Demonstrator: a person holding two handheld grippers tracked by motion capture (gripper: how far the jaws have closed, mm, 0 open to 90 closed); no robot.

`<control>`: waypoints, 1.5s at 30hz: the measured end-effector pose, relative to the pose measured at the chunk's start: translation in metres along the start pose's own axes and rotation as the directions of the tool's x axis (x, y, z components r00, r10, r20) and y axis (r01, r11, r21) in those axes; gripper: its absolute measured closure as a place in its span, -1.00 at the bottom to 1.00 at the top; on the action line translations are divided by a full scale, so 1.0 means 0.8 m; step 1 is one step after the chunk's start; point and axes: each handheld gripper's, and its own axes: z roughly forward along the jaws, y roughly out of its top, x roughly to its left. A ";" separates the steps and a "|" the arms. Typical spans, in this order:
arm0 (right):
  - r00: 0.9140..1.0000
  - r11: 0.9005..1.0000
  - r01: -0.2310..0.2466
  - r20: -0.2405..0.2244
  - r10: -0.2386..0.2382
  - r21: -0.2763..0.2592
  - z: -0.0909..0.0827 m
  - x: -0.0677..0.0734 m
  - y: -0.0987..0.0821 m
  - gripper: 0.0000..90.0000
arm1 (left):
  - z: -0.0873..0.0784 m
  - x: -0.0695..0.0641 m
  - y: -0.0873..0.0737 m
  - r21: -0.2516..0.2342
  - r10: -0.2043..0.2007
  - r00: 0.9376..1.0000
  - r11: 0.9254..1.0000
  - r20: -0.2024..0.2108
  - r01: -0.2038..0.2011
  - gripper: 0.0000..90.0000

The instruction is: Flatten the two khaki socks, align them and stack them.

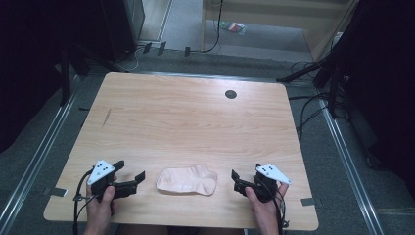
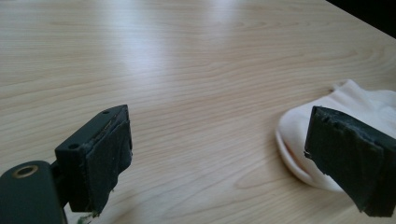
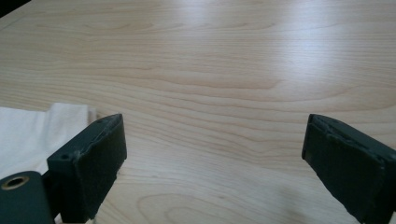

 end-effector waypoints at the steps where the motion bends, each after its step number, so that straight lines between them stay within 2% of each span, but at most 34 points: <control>1: 1.000 1.000 0.004 0.006 -0.004 -0.001 -0.001 -0.006 0.000 -0.85 | -0.001 0.004 0.000 -0.004 -0.004 1.000 1.000 -0.003 0.004 -0.83; 2: 1.000 1.000 0.007 0.015 -0.007 0.000 -0.003 -0.014 0.000 -0.85 | -0.004 0.009 0.000 -0.003 -0.011 1.000 1.000 -0.011 0.011 -0.83; 3: 1.000 1.000 0.007 0.015 -0.007 0.000 -0.003 -0.014 0.000 -0.85 | -0.005 0.014 0.000 -0.007 -0.019 1.000 1.000 -0.015 0.019 -0.83; 4: 1.000 1.000 -0.002 0.023 0.002 -0.005 -0.006 -0.025 0.000 -0.85 | -0.009 0.024 -0.001 -0.009 -0.029 0.999 1.000 -0.028 0.029 -0.83; 5: 1.000 1.000 -0.002 0.023 0.002 -0.005 -0.006 -0.025 0.000 -0.85 | -0.009 0.024 -0.001 -0.009 -0.029 0.999 1.000 -0.028 0.029 -0.83; 6: 0.999 1.000 -0.012 0.036 0.012 -0.006 -0.010 -0.034 -0.001 -0.85 | -0.011 0.034 -0.002 -0.009 -0.037 0.998 0.999 -0.049 0.037 -0.83; 9: 0.999 1.000 -0.016 0.050 0.016 -0.004 -0.012 -0.043 -0.002 -0.85 | -0.013 0.042 -0.003 -0.011 -0.056 0.997 0.998 -0.055 0.056 -0.82; 10: 0.997 1.000 -0.014 0.070 0.014 0.001 -0.014 -0.053 -0.004 -0.85 | -0.016 0.048 -0.003 -0.012 -0.062 0.995 0.998 -0.073 0.061 -0.83; 11: 0.997 1.000 -0.014 0.070 0.014 0.001 -0.014 -0.053 -0.004 -0.85 | -0.016 0.048 -0.003 -0.012 -0.062 0.995 0.998 -0.073 0.061 -0.82; 12: 0.996 1.000 -0.029 0.080 0.029 0.007 -0.016 -0.063 -0.006 -0.85 | -0.019 0.053 -0.003 -0.009 -0.057 0.995 0.998 -0.085 0.057 -0.82; 13: 0.996 1.000 -0.029 0.080 0.029 0.007 -0.016 -0.063 -0.006 -0.85 | -0.019 0.053 -0.003 -0.009 -0.057 0.995 0.998 -0.085 0.057 -0.83; 14: 0.995 0.999 -0.038 0.088 0.037 0.012 -0.019 -0.072 -0.008 -0.85 | -0.021 0.058 -0.003 -0.007 -0.052 0.993 0.999 -0.102 0.051 -0.82; 15: 0.995 0.999 -0.038 0.088 0.037 0.012 -0.019 -0.072 -0.008 -0.85 | -0.021 0.058 -0.003 -0.007 -0.052 0.993 0.999 -0.102 0.051 -0.82; 18: 0.993 0.998 -0.063 0.101 0.062 0.007 -0.028 -0.089 -0.010 -0.84 | -0.026 0.070 -0.003 -0.005 -0.050 0.992 0.999 -0.118 0.049 -0.82; 21: 0.991 0.997 -0.072 0.110 0.072 0.000 -0.033 -0.098 -0.011 -0.84 | -0.029 0.077 -0.003 -0.003 -0.051 0.990 0.999 -0.130 0.051 -0.82; 25: 0.988 0.997 -0.076 0.135 0.077 -0.013 -0.042 -0.110 -0.013 -0.84 | -0.038 0.095 -0.003 -0.003 -0.050 0.985 0.999 -0.165 0.051 -0.82; 26: 0.986 0.997 -0.078 0.146 0.079 -0.010 -0.045 -0.113 -0.014 -0.83 | -0.043 0.104 -0.003 -0.002 -0.050 0.982 0.999 -0.183 0.051 -0.82; 27: 0.986 0.997 -0.078 0.146 0.079 -0.010 -0.045 -0.113 -0.014 -0.83 | -0.043 0.104 -0.003 -0.002 -0.050 0.982 0.999 -0.183 0.051 -0.82; 29: 0.986 0.998 -0.067 0.155 0.067 -0.004 -0.048 -0.116 -0.016 -0.83 | -0.047 0.114 -0.004 -0.007 -0.060 0.979 0.998 -0.193 0.060 -0.82; 30: 0.983 0.999 -0.036 0.180 0.034 0.010 -0.051 -0.119 -0.018 -0.83 | -0.053 0.124 -0.004 -0.005 -0.066 0.976 0.998 -0.206 0.067 -0.82; 31: 0.983 0.999 -0.036 0.180 0.034 0.010 -0.051 -0.119 -0.018 -0.83 | -0.053 0.124 -0.004 -0.005 -0.066 0.976 0.998 -0.206 0.067 -0.82; 32: 0.983 0.999 -0.039 0.182 0.037 0.010 -0.056 -0.124 -0.020 -0.83 | -0.058 0.132 -0.004 -0.013 -0.075 0.973 0.997 -0.219 0.074 -0.82; 33: 0.983 0.999 -0.039 0.182 0.037 0.010 -0.056 -0.124 -0.020 -0.83 | -0.058 0.132 -0.004 -0.013 -0.075 0.973 0.997 -0.219 0.074 -0.82; 34: 0.982 0.999 -0.046 0.184 0.044 0.003 -0.060 -0.129 -0.021 -0.83 | -0.062 0.138 -0.005 -0.013 -0.075 0.969 0.997 -0.236 0.074 -0.82; 35: 0.982 0.999 -0.046 0.184 0.044 0.003 -0.060 -0.129 -0.021 -0.83 | -0.062 0.138 -0.005 -0.013 -0.075 0.969 0.997 -0.236 0.074 -0.82; 38: 0.978 0.997 -0.078 0.193 0.080 -0.018 -0.066 -0.141 -0.021 -0.83 | -0.071 0.149 -0.007 -0.015 -0.073 0.963 0.997 -0.260 0.071 -0.82; 42: 0.976 0.997 -0.078 0.204 0.081 -0.021 -0.070 -0.147 -0.021 -0.83 | -0.073 0.155 -0.008 -0.030 -0.088 0.961 0.996 -0.263 0.083 -0.82; 45: 0.971 0.996 -0.082 0.223 0.086 -0.023 -0.073 -0.152 -0.023 -0.83 | -0.073 0.158 -0.010 -0.041 -0.109 0.963 0.994 -0.249 0.102 -0.82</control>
